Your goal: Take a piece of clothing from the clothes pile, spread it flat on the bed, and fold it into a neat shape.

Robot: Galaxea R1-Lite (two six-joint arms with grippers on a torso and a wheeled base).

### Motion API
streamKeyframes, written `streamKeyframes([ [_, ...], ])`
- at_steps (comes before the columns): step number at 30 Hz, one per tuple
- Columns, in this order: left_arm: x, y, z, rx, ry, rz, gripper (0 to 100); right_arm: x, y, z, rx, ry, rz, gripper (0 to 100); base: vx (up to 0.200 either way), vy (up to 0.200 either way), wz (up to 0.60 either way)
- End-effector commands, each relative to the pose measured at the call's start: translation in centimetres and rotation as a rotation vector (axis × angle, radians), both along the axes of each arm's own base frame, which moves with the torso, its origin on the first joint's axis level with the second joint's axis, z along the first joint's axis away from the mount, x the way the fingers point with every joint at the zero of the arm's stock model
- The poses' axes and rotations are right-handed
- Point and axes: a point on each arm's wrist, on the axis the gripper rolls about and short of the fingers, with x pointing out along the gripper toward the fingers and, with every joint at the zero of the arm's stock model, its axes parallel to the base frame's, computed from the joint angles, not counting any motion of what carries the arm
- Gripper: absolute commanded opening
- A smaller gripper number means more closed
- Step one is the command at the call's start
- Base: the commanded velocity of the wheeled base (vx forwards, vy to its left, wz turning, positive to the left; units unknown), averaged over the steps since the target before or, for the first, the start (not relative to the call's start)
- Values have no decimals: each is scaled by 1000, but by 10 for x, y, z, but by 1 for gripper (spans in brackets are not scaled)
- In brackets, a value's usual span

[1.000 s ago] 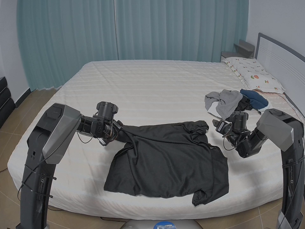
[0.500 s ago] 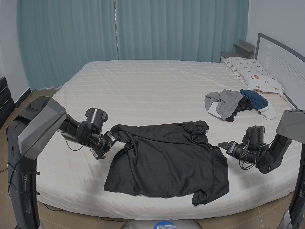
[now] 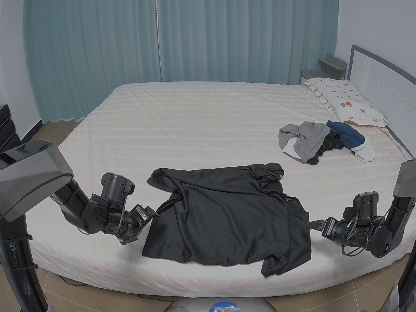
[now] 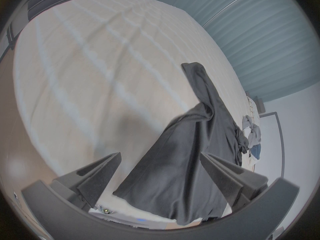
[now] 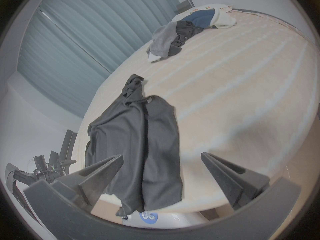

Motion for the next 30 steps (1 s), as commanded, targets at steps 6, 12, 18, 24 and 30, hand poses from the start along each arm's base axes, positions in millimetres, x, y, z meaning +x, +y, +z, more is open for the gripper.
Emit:
streamKeyframes([
  [6,-25,-13,10,-14,8,-4,100,-10,1,-4,3,32,10,100,-33,0,0],
  [12,-24,-17,15,-63,7,31,100,-9,1,-2,5,24,9,100,0,0,0],
  [18,-25,-19,17,-69,-7,25,100,-9,5,-2,10,15,23,100,0,-200,0],
  [24,-27,-23,16,-62,-7,13,100,-2,10,2,60,1,-1,100,0,-200,0],
  [30,-28,-19,26,-63,-38,16,100,-1,15,-1,64,10,17,100,0,-133,0],
])
